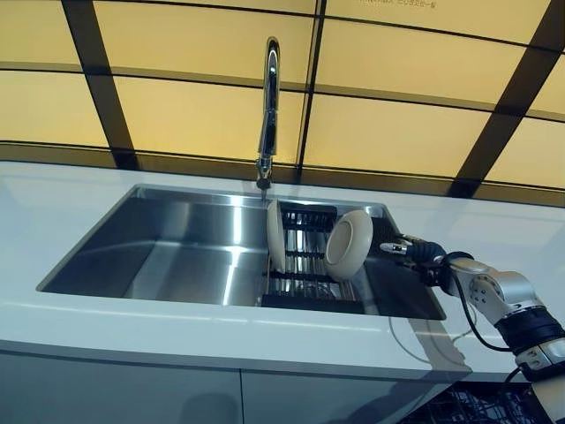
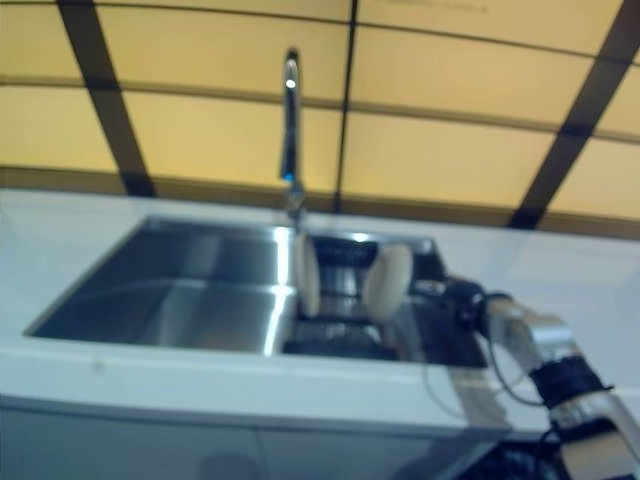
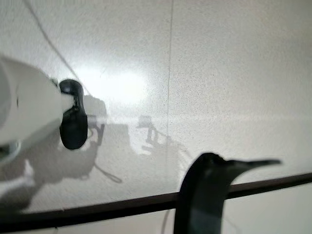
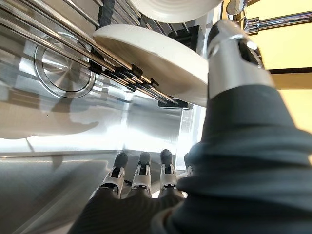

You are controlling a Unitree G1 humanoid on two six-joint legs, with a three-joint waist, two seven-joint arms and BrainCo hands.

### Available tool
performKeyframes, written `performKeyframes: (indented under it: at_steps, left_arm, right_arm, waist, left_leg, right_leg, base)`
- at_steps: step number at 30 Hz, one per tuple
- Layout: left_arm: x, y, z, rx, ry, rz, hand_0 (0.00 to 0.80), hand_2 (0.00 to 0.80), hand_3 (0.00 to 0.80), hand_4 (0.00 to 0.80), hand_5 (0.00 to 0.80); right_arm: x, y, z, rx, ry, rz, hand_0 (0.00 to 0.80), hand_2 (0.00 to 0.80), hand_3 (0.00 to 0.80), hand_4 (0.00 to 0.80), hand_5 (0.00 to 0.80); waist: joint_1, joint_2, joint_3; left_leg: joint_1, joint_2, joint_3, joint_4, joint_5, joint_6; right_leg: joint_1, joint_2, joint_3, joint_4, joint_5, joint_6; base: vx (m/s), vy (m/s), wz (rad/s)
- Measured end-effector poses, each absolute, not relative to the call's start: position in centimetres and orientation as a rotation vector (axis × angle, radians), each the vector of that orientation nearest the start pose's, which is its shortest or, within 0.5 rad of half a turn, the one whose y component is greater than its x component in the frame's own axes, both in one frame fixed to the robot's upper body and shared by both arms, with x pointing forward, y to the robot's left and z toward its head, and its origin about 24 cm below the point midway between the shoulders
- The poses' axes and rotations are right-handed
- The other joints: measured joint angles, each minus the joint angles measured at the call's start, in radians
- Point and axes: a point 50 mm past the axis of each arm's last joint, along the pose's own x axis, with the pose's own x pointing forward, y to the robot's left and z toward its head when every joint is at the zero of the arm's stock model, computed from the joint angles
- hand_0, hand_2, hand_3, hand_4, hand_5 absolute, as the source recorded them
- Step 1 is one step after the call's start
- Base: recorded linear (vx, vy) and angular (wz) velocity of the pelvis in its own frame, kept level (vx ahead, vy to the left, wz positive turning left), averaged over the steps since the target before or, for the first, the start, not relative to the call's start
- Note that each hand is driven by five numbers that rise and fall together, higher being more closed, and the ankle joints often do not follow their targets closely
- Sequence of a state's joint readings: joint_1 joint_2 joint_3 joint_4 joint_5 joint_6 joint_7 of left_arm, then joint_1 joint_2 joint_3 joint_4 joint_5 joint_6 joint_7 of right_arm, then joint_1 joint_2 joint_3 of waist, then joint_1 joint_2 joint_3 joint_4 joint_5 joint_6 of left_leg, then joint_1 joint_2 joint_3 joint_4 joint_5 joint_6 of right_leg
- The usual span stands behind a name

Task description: Take plates into dishwasher

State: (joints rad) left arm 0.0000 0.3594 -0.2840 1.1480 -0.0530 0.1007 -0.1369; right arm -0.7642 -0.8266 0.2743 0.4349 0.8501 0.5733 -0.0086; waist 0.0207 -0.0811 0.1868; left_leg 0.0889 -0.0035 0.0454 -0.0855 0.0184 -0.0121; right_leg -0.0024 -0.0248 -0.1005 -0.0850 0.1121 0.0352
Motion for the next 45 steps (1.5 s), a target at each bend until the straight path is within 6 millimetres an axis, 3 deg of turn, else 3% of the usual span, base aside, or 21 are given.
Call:
performKeyframes:
  at_steps: [13, 25, 45]
  left_arm:
    - [9.8, 26.0, -15.0, 0.357, 1.282, -0.11, 0.0, 0.0, 0.0, 0.0, 0.0]
    - [10.4, 26.2, -14.8, 0.374, 1.267, -0.111, 0.0, 0.0, 0.0, 0.0, 0.0]
    - [10.8, 26.4, -14.6, 0.349, 1.253, -0.089, 0.0, 0.0, 0.0, 0.0, 0.0]
  right_arm:
    - [36.0, -25.4, 16.6, -0.036, 0.32, 0.036, 0.0, 0.0, 0.0, 0.0, 0.0]
    - [36.8, -24.1, 18.5, -0.038, 0.25, 0.061, 0.0, 0.0, 0.0, 0.0, 0.0]
    - [37.0, -23.9, 18.2, -0.005, 0.263, 0.06, 0.0, 0.0, 0.0, 0.0, 0.0]
  waist:
    - [0.022, -0.003, 0.018]
    - [0.028, -0.015, 0.041]
    - [0.048, -0.03, 0.064]
  left_leg:
    - [-0.012, 0.0, -0.016, 0.001, 0.0, 0.0]
    - [-0.013, -0.004, -0.024, 0.002, 0.003, 0.002]
    - [-0.022, -0.01, -0.036, 0.003, 0.005, 0.005]
  right_leg:
    - [-0.001, -0.001, -0.015, 0.0, 0.002, -0.003]
    - [-0.002, -0.006, -0.024, 0.0, 0.002, -0.003]
    - [-0.004, -0.013, -0.034, 0.0, 0.002, -0.003]
  base:
    - [-0.001, -0.007, 0.03]
    - [0.005, -0.003, 0.01]
    - [0.002, -0.003, 0.01]
